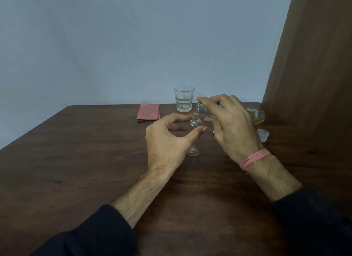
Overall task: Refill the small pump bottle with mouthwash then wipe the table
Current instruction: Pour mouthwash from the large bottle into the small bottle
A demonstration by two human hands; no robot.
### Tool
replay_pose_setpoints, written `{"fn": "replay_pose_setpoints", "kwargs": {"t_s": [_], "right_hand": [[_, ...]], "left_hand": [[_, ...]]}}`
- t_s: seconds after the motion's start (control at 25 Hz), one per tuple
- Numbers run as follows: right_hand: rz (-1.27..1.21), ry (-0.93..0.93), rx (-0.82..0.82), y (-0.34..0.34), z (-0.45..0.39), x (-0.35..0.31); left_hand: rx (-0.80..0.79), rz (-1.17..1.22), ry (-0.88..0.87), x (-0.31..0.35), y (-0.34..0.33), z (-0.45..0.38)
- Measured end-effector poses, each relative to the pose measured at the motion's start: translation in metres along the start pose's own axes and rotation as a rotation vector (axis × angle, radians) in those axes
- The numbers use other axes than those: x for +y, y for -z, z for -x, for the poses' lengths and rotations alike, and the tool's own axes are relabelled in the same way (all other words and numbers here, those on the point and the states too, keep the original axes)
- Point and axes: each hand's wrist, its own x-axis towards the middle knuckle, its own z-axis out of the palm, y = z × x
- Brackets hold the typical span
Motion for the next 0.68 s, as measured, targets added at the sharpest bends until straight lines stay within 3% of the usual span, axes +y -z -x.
{"fn": "replay_pose_setpoints", "kwargs": {"t_s": [0.68], "right_hand": [[0.091,0.051,0.049,0.0034,-0.0018,-0.0003]], "left_hand": [[0.009,-0.033,-0.018,0.0047,0.0026,0.0003]]}}
